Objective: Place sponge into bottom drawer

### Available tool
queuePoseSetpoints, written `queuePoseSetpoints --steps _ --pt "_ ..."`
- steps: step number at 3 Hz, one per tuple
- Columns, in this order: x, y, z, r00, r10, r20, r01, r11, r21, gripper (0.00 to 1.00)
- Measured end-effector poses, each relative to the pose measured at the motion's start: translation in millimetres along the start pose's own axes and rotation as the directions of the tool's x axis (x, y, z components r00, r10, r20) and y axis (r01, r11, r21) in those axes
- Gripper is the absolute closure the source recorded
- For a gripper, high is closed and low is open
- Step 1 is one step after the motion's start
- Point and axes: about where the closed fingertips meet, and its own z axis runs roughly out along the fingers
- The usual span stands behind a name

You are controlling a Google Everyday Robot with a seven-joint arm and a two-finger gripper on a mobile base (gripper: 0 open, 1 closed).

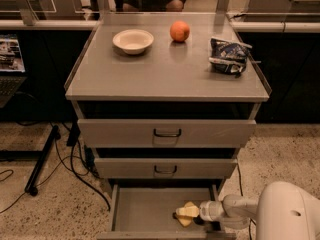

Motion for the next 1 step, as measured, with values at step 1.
queuePoseSetpoints --steps 1 --pt "0.0 0.0 0.0 1.000 0.000 0.000 0.000 1.0000 0.000 0.00"
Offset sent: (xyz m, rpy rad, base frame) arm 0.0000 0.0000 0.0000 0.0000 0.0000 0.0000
